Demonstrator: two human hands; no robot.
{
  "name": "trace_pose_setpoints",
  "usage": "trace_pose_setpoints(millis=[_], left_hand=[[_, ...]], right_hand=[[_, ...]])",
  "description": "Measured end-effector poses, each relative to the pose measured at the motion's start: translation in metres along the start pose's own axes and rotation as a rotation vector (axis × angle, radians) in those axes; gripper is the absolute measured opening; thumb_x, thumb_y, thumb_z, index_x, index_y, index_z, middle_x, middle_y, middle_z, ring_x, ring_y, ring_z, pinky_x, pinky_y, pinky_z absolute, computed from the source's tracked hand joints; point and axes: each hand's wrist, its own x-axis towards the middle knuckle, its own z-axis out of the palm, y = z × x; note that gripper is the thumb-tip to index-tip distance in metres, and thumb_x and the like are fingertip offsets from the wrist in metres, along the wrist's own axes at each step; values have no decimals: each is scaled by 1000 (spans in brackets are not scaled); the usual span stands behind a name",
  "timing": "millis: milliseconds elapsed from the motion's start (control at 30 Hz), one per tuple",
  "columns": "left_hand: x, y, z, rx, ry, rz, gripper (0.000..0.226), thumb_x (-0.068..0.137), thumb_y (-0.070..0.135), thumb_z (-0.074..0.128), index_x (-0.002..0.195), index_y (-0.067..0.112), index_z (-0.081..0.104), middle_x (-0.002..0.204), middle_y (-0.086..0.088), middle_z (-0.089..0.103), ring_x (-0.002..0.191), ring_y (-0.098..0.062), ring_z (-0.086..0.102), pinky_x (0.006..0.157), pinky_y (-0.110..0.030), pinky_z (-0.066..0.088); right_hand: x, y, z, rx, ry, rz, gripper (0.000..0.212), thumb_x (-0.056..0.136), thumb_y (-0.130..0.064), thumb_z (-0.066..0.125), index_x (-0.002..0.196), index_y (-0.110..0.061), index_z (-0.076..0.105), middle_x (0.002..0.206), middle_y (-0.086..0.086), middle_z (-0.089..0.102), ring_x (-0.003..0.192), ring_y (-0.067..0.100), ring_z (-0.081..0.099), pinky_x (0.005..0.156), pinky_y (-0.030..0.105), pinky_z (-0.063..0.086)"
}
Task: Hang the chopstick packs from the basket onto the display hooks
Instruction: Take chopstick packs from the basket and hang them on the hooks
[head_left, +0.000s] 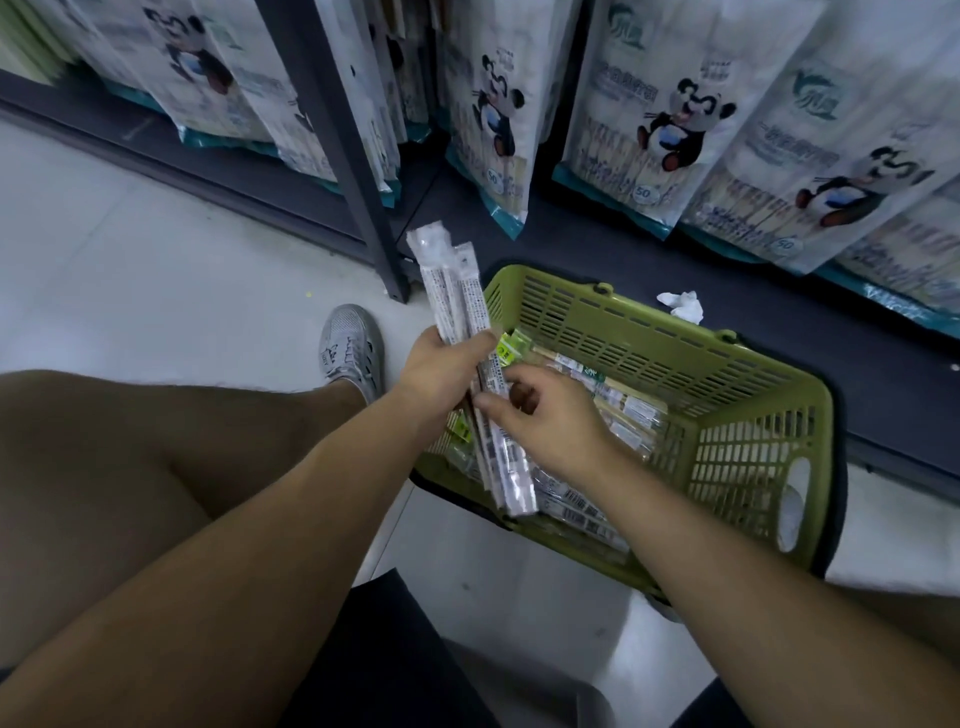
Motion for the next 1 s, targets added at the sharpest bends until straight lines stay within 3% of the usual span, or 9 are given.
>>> trace_pose_setpoints(millis=[67,133,233,300,367,567,700,867,1000], left_hand=[[3,0,-5,74,31,43,16,89,22,78,99,17,67,89,-5,75,83,-25,74,70,-35,59],[6,2,-12,131,56,67,17,89,23,74,104,20,65,95,-5,76,85,-24,76,74,-37,60],[8,5,-24,166,67,90,34,86,30,74,117,19,63,107,-5,76,97,-26,75,93,-50,59],[10,3,-30,163,40,89,41,83,36,77,118,20,61,110,-4,76,100,-27,75,96,-53,58],[11,0,-34,158,-12,93,53,78,43,80,120,20,61,112,-4,76,102,-28,75,97,-56,57],[16,-7,-34,150,-85,146,62,71,49,84,121,18,65,112,-1,78,105,-24,76,100,-55,55],[18,-8,-33,149,-82,155,57,72,46,82,119,16,68,111,-3,79,104,-26,76,100,-54,55],[19,-7,-32,164,-81,146,52,76,42,80,119,16,67,111,-5,79,102,-28,76,97,-54,57],[18,-5,-31,162,-68,138,48,79,38,79,119,14,67,111,-7,78,103,-30,75,97,-54,57]], right_hand=[[-1,11,5,167,77,57,33,87,-62,63,87,-29,67,67,-14,61,60,1,55,54,20,44],[-2,33,11,170,119,117,22,94,-46,64,79,-29,63,64,-16,60,57,-1,53,52,18,40],[-10,82,12,-180,-219,256,5,96,-31,66,93,-27,66,83,-12,65,77,9,61,72,28,49],[-22,107,17,-334,-451,329,24,95,-36,67,114,-22,68,106,0,70,96,20,65,86,34,54],[-31,119,24,-439,-527,331,34,94,-44,67,120,-20,67,111,2,70,99,23,65,88,36,55],[-36,128,41,-453,-544,289,21,98,-41,62,94,-23,72,88,-3,66,78,17,62,69,30,48],[-33,131,40,-389,-566,344,17,97,-41,65,97,-24,69,95,-2,65,83,16,62,80,38,56],[-35,135,38,-362,-521,373,14,92,-35,71,93,-28,58,95,-3,61,85,17,60,75,36,54],[-32,135,38,-348,-563,396,21,92,-36,71,108,-25,64,108,-1,65,94,18,61,84,36,54]])
